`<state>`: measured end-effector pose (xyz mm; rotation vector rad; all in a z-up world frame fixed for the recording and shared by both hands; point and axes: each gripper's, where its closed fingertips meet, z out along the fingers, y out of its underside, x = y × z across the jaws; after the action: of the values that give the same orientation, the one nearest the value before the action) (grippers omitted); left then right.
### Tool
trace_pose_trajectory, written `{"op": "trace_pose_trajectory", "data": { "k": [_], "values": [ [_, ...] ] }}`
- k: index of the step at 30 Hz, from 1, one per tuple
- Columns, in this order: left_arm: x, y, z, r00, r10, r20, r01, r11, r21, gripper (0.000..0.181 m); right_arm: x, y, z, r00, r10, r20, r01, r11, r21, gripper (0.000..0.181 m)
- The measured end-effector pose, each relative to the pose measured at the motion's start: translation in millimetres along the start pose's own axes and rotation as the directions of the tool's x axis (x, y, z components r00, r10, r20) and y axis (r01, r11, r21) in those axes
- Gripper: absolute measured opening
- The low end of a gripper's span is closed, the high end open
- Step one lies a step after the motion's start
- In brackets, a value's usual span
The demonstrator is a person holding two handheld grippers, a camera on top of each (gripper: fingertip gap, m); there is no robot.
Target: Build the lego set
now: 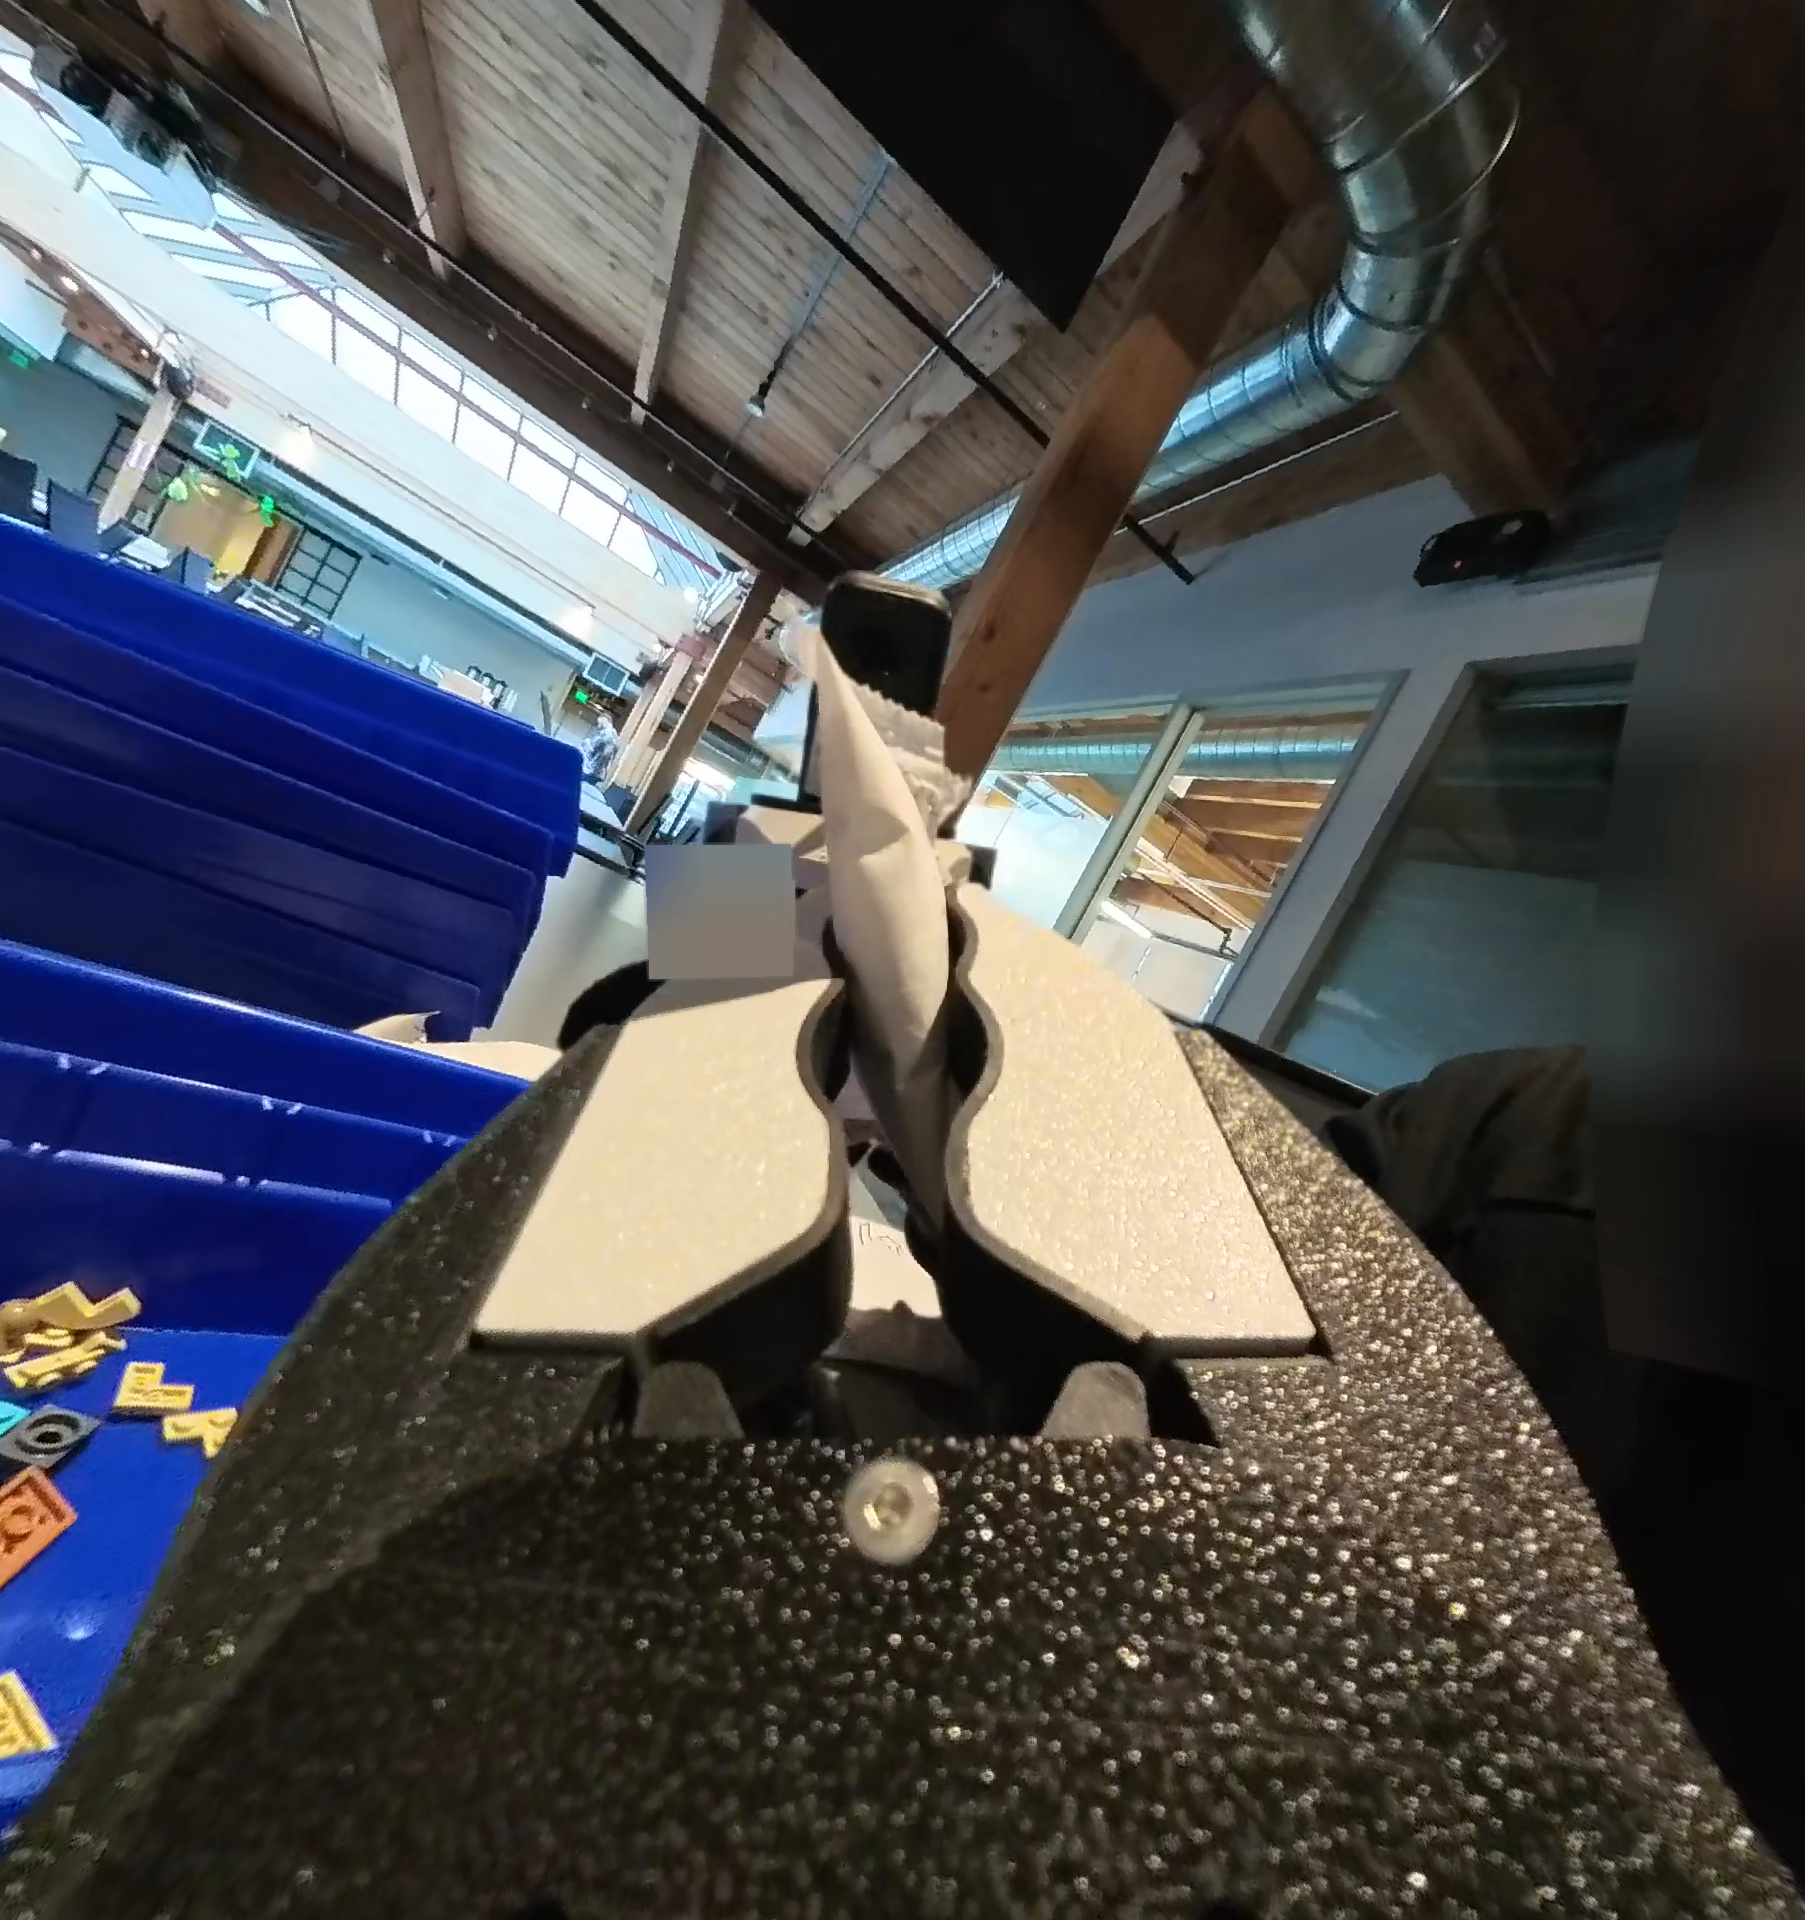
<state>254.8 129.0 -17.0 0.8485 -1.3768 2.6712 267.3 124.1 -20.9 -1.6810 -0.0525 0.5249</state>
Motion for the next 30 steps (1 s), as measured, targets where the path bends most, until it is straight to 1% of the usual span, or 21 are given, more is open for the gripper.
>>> {"op": "trace_pose_trajectory", "data": {
  "k": [4, 8, 11, 14, 18, 22, 26, 28, 30],
  "values": [
    [-1, -3, -2, 1.0, -0.005, -0.002, 0.005, 1.0, 0.022, 0.014, 6, 2, 2, 0.997, -0.007, -0.081, 0.005, 1.0, -0.025, 0.0],
    [-6, -2, -5, 1.0, 0.006, 0.018, -0.006, 0.999, 0.033, 0.014, 17, 8, 2, 0.983, 0.034, -0.18, -0.046, 0.997, -0.061, 0.0],
    [-13, 0, -5, 0.997, 0.03, 0.064, -0.032, 0.999, 0.027, 0.014, 24, 12, 0, 0.968, 0.079, -0.24, -0.099, 0.993, -0.072, 0.0],
    [-20, 3, -6, 0.992, 0.061, 0.113, -0.063, 0.998, 0.008, 0.014, 30, 17, -1, 0.955, 0.056, -0.292, -0.087, 0.991, -0.097, 0.0],
    [-26, 5, -8, 0.983, 0.091, 0.16, -0.089, 0.996, -0.021, 0.014, 34, 19, -1, 0.946, 0.024, -0.323, -0.066, 0.99, -0.121, 0.0],
    [-31, 8, -8, 0.966, 0.153, 0.211, -0.138, 0.987, -0.081, 0.016, 38, 20, -4, 0.94, -0.008, -0.341, -0.042, 0.99, -0.137, 0.0],
    [-32, 8, -10, 0.963, 0.156, 0.221, -0.139, 0.986, -0.091, 0.017, 36, 14, -10, 0.945, -0.016, -0.327, -0.027, 0.992, -0.125, 0.0],
    [-36, 10, -12, 0.959, 0.157, 0.237, -0.134, 0.985, -0.111, 0.017, 37, 13, -13, 0.943, -0.023, -0.332, -0.019, 0.992, -0.124, 0.0],
    [-36, 14, -11, 0.96, 0.162, 0.228, -0.133, 0.982, -0.137, 0.015, 38, 13, -14, 0.943, -0.023, -0.332, -0.019, 0.992, -0.123, 0.0]
  ]
}}
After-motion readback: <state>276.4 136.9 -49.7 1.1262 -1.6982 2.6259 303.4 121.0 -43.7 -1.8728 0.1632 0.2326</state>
